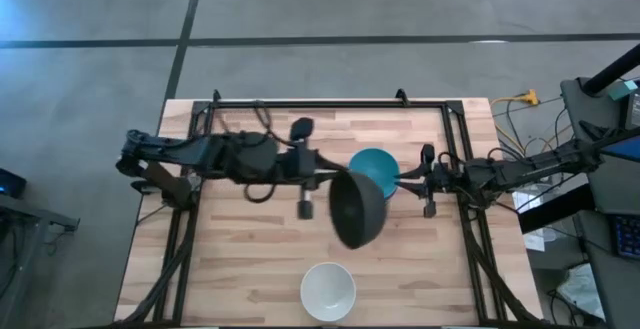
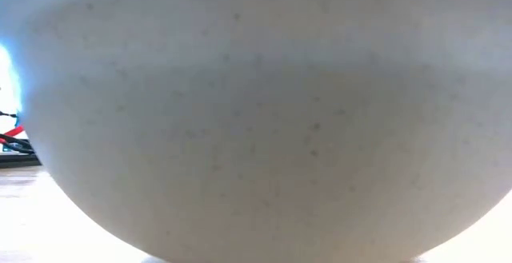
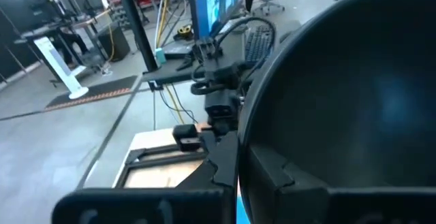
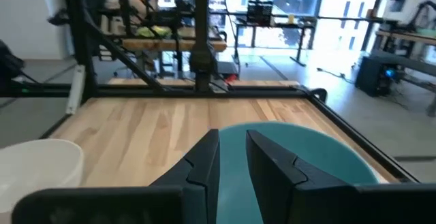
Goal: Nest bowls inside each other
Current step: Stack the black bowl on the blue bowl
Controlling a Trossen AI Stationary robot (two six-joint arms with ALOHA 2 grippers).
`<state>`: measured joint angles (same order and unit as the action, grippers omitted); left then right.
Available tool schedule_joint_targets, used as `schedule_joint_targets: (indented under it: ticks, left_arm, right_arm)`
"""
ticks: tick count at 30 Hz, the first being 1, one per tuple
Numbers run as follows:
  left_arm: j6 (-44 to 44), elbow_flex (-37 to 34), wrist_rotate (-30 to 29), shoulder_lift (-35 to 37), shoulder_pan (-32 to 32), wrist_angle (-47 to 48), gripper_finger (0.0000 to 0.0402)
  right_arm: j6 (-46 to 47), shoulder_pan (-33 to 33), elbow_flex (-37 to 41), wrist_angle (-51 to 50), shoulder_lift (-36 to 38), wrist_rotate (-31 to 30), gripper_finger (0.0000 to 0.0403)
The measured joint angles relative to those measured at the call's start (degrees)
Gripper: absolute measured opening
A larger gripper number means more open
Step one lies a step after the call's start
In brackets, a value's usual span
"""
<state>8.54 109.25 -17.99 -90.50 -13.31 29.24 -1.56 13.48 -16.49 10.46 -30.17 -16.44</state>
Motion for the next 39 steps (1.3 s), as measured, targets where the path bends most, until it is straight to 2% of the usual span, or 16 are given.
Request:
schedule_joint_targets:
  ticks: [11, 15, 21, 24, 27, 33, 36, 39]
  left_arm:
    - [3.8, 0.8, 12.2, -5.2, 9.4, -5.4, 0.0]
    - [2.1, 1.7, 15.5, -6.9, 14.0, -6.1, 0.0]
    - [-9.9, 5.1, 33.0, -12.5, 23.5, -6.1, 0.0]
    - [-15.1, 8.1, 38.7, -16.4, 27.3, -3.9, 0.0]
    - [-17.1, 13.1, 39.6, -20.5, 29.8, 3.9, 0.0]
    - [-15.2, 22.2, 39.6, -29.2, 31.8, 21.5, 0.0]
    - [-14.2, 25.7, 39.7, -31.8, 31.7, 25.5, 0.0]
    - [-14.0, 25.5, 39.7, -32.1, 31.7, 25.2, 0.0]
  right_arm:
    - [-0.5, 0.3, 0.0, -6.6, 7.0, 0.4, 0.0068]
    - [-0.6, 0.3, 0.0, -8.2, 9.0, 0.4, 0.0068]
    - [-1.6, 0.3, 0.0, -10.6, 11.3, 0.4, 0.0068]
    - [-2.1, 0.3, 0.0, -10.7, 11.8, 0.4, 0.0068]
    - [-2.5, 0.3, 0.0, -10.7, 11.8, 0.4, 0.0068]
    - [-3.3, 0.3, 0.0, -11.9, 11.8, 0.4, 0.0068]
    - [-3.6, 0.3, 0.0, -12.0, 11.8, 0.4, 0.0068]
    - [-3.7, 0.3, 0.0, -12.0, 11.8, 0.2, 0.0068]
